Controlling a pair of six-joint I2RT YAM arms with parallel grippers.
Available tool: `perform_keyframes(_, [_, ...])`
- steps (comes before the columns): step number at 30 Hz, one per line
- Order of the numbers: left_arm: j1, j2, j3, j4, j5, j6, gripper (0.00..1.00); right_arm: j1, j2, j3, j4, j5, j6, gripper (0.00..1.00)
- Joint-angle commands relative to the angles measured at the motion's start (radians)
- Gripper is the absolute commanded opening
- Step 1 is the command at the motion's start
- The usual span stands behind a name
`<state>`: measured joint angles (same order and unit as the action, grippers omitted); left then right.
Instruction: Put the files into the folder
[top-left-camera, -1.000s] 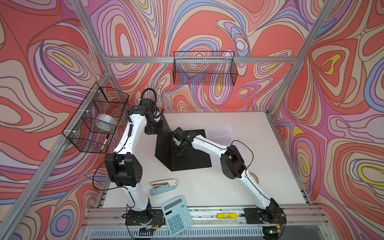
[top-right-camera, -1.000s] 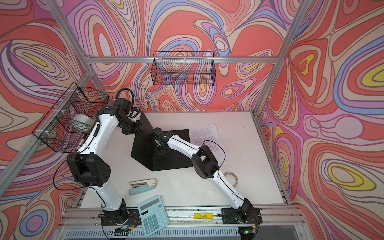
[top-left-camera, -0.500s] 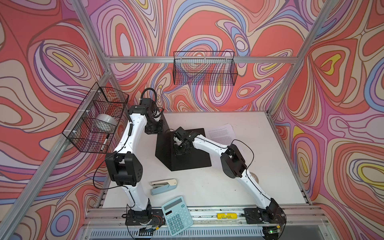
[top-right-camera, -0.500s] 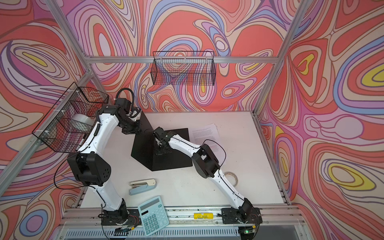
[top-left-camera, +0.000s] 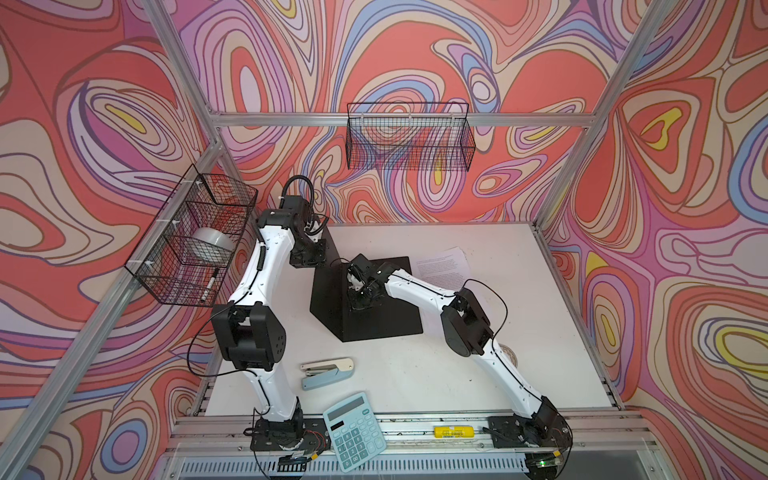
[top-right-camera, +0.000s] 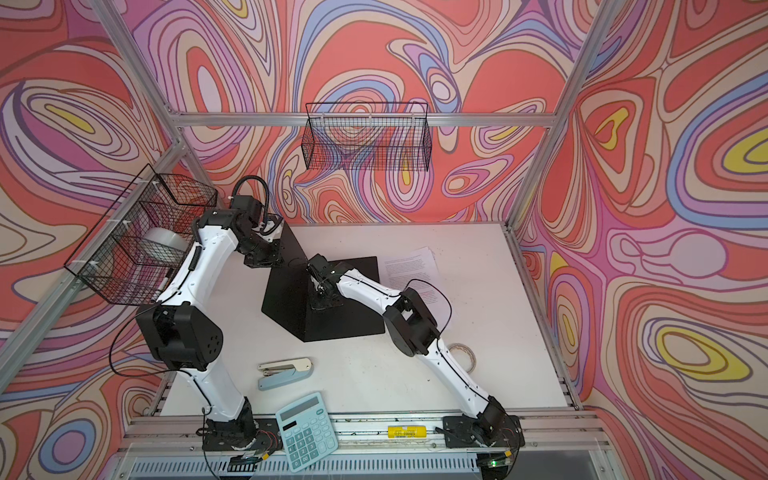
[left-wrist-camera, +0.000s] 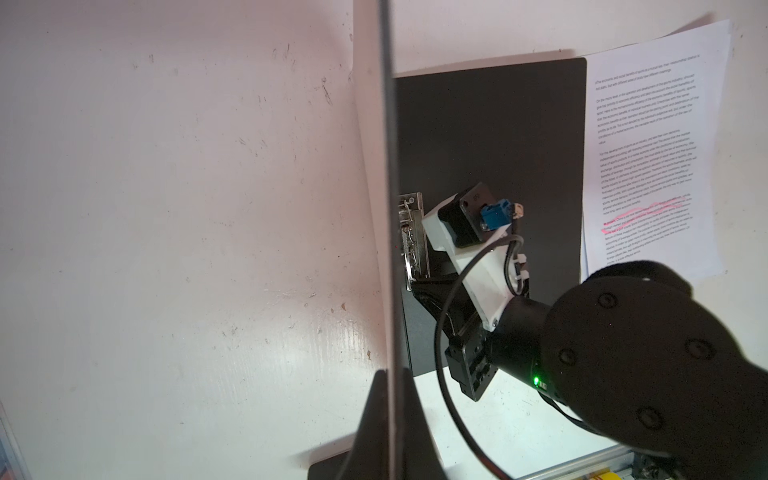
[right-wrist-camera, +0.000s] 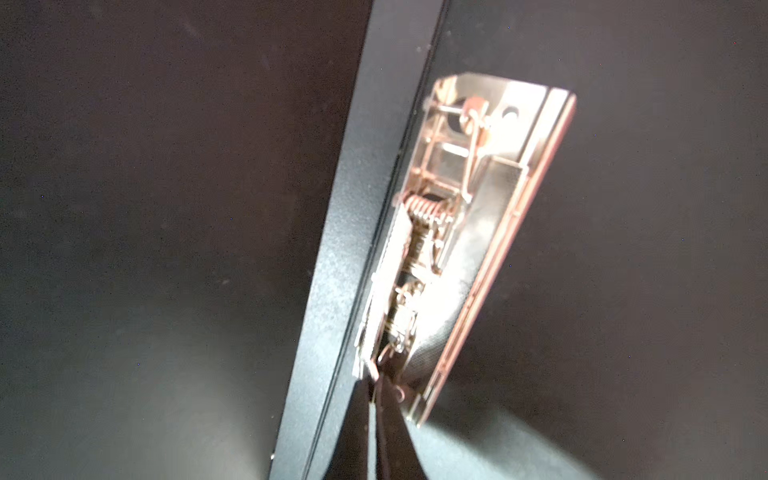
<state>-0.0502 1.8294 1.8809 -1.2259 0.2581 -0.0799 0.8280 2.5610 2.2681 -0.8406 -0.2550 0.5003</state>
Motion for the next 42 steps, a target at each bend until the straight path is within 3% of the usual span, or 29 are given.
perform_keyframes(1, [0.0, 0.012, 0.011, -0.103, 0.01, 0.045, 0.0, -0.019, 0.087, -0.004, -0.09, 0.191, -0.042, 0.0])
perform_keyframes(13, [0.0, 0.023, 0.018, -0.113, -0.059, 0.08, 0.0, -0.019, 0.069, 0.01, -0.103, 0.206, -0.053, 0.0])
perform_keyframes(42, [0.0, 0.023, -0.002, -0.118, -0.064, 0.093, 0.0, -0.019, 0.061, 0.106, -0.134, 0.19, -0.072, 0.0])
